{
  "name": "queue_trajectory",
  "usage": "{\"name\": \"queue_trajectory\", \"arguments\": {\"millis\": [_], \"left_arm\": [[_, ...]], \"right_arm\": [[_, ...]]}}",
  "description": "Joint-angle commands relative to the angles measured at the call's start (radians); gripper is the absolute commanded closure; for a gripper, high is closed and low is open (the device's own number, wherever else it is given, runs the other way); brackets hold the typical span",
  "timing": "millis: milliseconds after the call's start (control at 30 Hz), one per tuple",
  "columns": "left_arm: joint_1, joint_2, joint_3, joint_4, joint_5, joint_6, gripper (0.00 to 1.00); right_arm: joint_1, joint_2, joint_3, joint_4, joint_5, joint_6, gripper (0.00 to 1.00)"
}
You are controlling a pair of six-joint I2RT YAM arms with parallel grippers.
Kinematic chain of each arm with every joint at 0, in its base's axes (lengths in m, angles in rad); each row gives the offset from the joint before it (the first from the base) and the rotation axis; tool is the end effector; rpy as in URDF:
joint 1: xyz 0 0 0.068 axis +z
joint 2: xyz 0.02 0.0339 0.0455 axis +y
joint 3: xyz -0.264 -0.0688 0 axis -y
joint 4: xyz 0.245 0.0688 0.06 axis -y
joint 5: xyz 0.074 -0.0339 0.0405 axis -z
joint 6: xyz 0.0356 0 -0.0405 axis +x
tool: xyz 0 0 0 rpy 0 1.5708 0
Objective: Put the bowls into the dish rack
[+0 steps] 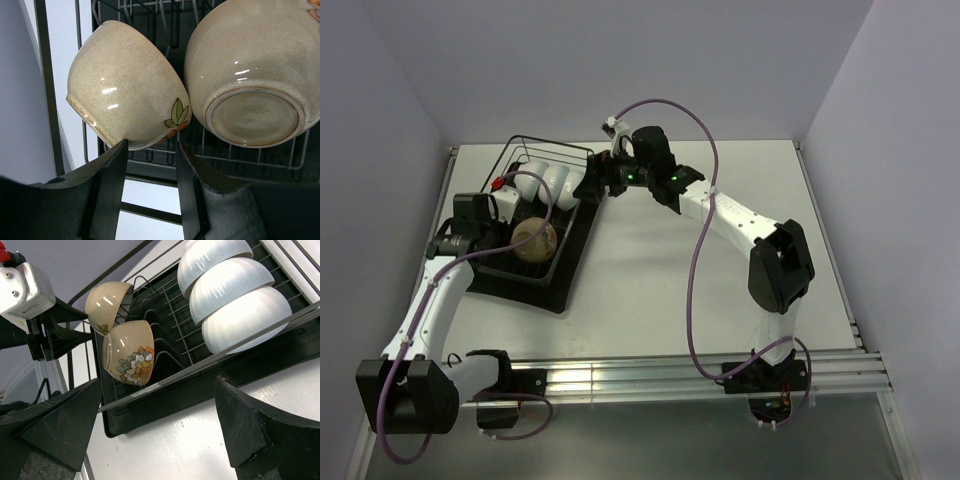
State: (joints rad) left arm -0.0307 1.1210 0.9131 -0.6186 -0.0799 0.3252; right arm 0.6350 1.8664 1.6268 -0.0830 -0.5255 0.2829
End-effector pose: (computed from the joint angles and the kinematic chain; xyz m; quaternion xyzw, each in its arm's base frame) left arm 0.2315 -0.0043 0.2788 0.1505 0.9187 0.0901 0.3539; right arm 0.3505 0.2804 0.3330 -0.2867 0.7449 0.4390 0.4125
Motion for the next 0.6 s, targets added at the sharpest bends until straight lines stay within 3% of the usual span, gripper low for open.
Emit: {"name": "queue_trajectory", "arguments": {"millis": [0, 567], "left_arm": [[-0.035, 0.054, -0.063, 0.033, 0.060, -0.044, 0.52], [-0.067, 0.056, -0.120, 0.028, 0.085, -0.038, 0.53]], "right_arm": [[-0.003, -0.065, -0.011, 0.011, -0.010, -0.021, 0.00], [-0.003, -0.088, -0.038, 0.002, -0.014, -0.027, 0.00]]}}
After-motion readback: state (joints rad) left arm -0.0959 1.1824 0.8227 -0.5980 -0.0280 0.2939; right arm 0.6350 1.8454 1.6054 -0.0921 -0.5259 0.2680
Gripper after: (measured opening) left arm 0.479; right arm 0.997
